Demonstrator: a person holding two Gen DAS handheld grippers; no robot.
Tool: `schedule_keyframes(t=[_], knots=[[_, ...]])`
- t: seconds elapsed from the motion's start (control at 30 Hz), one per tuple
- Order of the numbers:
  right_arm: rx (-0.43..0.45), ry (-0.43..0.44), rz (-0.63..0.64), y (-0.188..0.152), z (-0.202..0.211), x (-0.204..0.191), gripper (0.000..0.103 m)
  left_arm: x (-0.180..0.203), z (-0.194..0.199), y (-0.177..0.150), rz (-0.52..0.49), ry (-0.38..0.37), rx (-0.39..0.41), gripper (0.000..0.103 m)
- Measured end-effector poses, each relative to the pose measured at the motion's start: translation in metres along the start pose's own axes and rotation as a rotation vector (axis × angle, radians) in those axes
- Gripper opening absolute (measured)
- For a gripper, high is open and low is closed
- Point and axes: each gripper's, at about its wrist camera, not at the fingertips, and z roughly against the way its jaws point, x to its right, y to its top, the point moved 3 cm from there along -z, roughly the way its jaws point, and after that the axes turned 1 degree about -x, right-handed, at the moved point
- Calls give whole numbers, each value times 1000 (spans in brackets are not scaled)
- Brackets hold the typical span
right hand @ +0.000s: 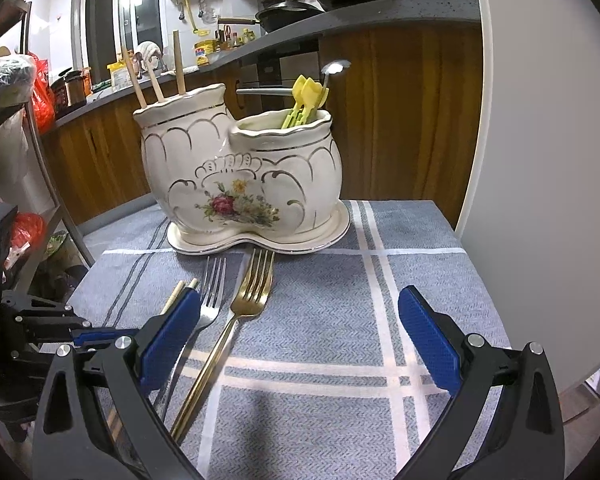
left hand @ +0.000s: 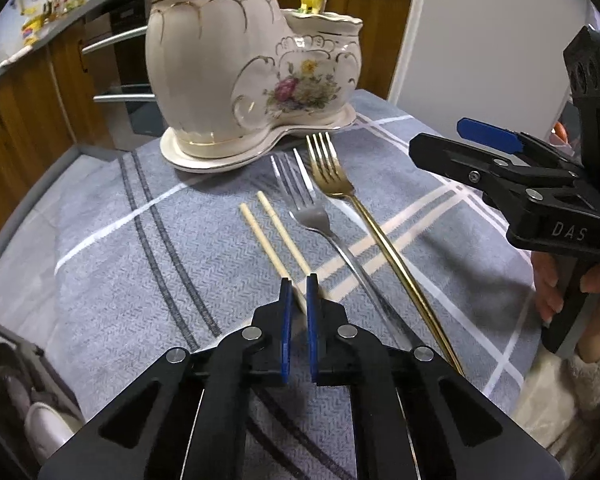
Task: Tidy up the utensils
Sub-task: 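Grasp a wooden chopstick with the left tool while the right tool grasps the gold fork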
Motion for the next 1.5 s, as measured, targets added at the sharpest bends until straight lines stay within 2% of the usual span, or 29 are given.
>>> schedule_keyframes(t=[0.13,0.23,0.3,0.33,0.37,0.4,0.43,0.5,0.6,0.7,0.8,0.87,1.1,1.27,1.43,1.5], knots=[[-34,27,7,0,-2,-4,98,-2,4,-3,-30,25,-29,7],[-105,75,26,-5,-6,-14,95,-10,9,-8,-35,53,-47,7],[-164,99,47,-12,-12,-22,88,-17,12,-10,-33,88,-58,7],[-186,109,47,-16,-14,-25,86,-20,13,-10,-35,98,-61,10],[-216,128,45,-20,-18,-29,79,-21,12,-11,-37,105,-61,13],[-242,143,39,-24,-22,-32,71,-22,11,-12,-35,110,-60,21],[-266,149,30,-27,-26,-34,68,-23,10,-12,-33,111,-61,24],[-263,137,39,-28,-29,-36,59,-22,8,-13,-33,113,-50,25],[-271,96,73,-25,-33,-40,42,-20,8,-14,-32,118,-32,25],[-281,82,118,-25,-35,-45,31,-17,9,-16,-50,121,-24,24],[-304,99,152,-25,-34,-51,14,-17,10,-17,-61,114,-21,16],[-310,86,171,-25,-32,-50,13,-19,11,-18,-64,120,-20,10],[-344,99,236,-34,-15,-30,6,-23,15,-20,-76,106,-35,8],[-363,76,310,-37,-6,-16,6,-25,16,-21,-83,112,-51,7],[-384,69,264,-36,-7,-2,7,-28,16,-21,-72,140,-63,8],[-376,57,269,-36,-7,-4,13,-27,15,-20,-70,154,-63,9]])
